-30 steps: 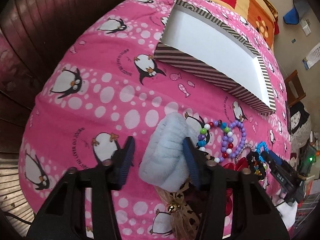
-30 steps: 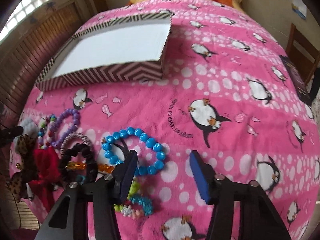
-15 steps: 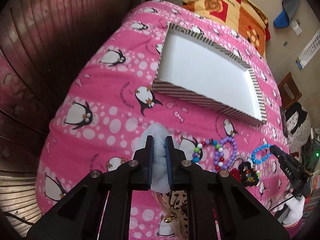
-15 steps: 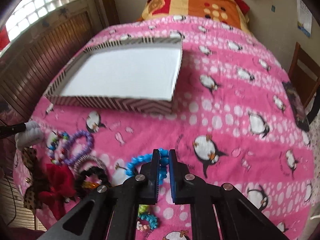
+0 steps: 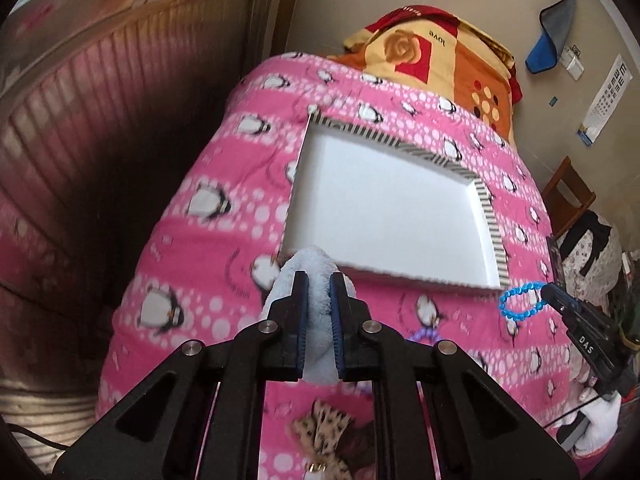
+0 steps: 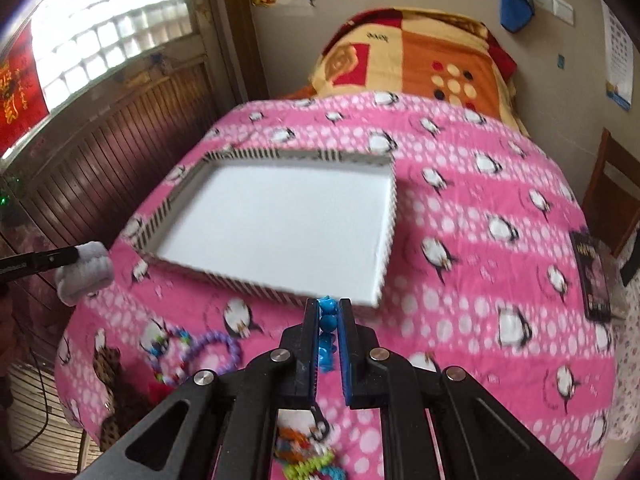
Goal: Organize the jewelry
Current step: 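Carry both items into the striped box and open both tools, then lift both open tools out of the box back over the pile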
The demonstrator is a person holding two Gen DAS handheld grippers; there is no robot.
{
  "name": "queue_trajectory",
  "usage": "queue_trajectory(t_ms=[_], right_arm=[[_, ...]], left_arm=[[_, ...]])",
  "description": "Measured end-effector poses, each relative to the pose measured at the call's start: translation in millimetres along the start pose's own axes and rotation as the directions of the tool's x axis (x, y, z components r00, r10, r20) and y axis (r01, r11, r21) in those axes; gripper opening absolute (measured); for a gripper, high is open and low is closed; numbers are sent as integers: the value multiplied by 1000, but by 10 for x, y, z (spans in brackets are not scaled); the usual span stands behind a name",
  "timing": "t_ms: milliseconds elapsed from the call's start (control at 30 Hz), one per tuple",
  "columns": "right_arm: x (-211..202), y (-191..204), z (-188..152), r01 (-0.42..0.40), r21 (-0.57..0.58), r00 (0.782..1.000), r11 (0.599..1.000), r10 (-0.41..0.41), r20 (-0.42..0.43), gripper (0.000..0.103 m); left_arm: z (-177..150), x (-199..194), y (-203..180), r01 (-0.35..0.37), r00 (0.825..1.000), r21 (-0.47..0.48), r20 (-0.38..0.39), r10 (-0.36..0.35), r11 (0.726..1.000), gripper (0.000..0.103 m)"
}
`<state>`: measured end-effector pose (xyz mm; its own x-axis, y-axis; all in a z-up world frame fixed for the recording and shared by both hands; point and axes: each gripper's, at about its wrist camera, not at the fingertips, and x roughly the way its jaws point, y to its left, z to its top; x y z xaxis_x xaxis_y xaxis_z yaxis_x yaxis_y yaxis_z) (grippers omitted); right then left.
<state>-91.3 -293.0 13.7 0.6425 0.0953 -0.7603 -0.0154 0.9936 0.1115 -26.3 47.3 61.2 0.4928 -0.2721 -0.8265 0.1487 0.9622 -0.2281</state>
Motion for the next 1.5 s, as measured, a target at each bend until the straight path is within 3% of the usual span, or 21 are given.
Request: queue_trajectory(t_ms=[200, 467, 633, 767, 1000, 1067, 1133, 1167, 1233, 1500], right_arm=[[241, 63, 306, -37, -14, 999, 999, 37, -6, 8], [847, -75, 397, -73, 14, 991, 997, 74, -115, 8], [1216, -305, 332, -11, 34, 977, 999, 18, -211, 8], [1336, -385, 307, 33, 12, 971, 999, -29, -239, 8], [1414, -396, 262, -8, 43, 968, 999, 19, -249, 8], [1396, -414, 261, -8, 60, 971, 998, 22, -240, 16], [1303, -434, 254, -25, 77, 977, 997, 41, -209, 28], [1254, -422, 253, -30, 83, 980, 996, 46, -196, 31], [1150, -424, 244, -21, 85, 984, 996, 35, -172, 38], [692, -419, 146, -32, 137, 994, 990, 46, -94, 39]], left_arm=[[353, 258, -123, -31, 999, 8, 19, 31, 999, 9], [639, 866, -191, -77, 996, -4, -36, 77, 997, 9], [620, 1220, -178, -119, 988, -7, -95, 118, 993, 9], [591, 1380, -141, -157, 981, 2, -117, 156, 988, 10], [602, 1427, -168, -182, 977, 29, -109, 184, 983, 10], [601, 1419, -185, -196, 975, 42, -103, 199, 980, 14], [600, 1404, -199, -206, 973, 52, -98, 211, 977, 26], [600, 1388, -198, -204, 974, 51, -94, 208, 978, 38], [584, 1335, -201, -178, 980, 40, -88, 181, 983, 46], [424, 994, -348, -219, 975, 116, -19, 223, 969, 47]])
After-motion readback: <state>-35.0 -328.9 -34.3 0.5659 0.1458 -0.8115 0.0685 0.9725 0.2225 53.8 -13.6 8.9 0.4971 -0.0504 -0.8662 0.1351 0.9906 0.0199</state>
